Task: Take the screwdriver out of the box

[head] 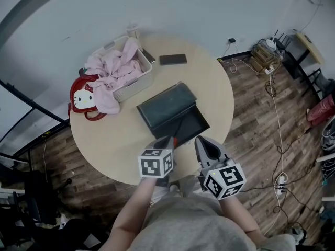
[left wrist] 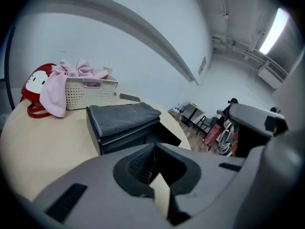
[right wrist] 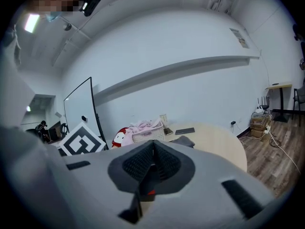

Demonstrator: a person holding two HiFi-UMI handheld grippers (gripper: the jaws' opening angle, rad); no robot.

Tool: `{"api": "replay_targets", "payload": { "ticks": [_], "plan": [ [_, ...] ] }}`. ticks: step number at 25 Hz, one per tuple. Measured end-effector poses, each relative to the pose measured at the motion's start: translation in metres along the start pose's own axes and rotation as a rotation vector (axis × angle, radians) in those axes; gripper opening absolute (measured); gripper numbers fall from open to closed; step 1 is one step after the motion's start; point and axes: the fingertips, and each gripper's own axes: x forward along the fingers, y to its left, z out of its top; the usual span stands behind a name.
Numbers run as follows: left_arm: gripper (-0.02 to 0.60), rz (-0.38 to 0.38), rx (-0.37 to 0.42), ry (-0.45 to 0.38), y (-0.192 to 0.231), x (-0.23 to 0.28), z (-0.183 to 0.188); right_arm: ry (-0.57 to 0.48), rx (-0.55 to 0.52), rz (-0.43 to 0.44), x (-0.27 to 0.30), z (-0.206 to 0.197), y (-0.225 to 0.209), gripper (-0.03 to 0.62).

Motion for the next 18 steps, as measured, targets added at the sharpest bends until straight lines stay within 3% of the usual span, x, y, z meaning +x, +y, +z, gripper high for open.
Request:
{"api": "replay_targets", "payload": {
  "ticks": [11,13,18],
  "plan": [
    [0.01,0.021,0.099,0.261,0.003,0.065,-0.021,0.024,0.034,0.011,0.017,0.003,-0.035,0.0],
    [0.105,0.001,0.099,0.312,0.002,0.075,-0.03,0.024,0.034,0.014,0.019,0.004,-0.039,0.0],
    [0.146,0.063,0.166,0.414,0.016,0.093,-0.039,0.03,0.04,0.02,0.022,0.004,-0.044,0.0]
  ]
}}
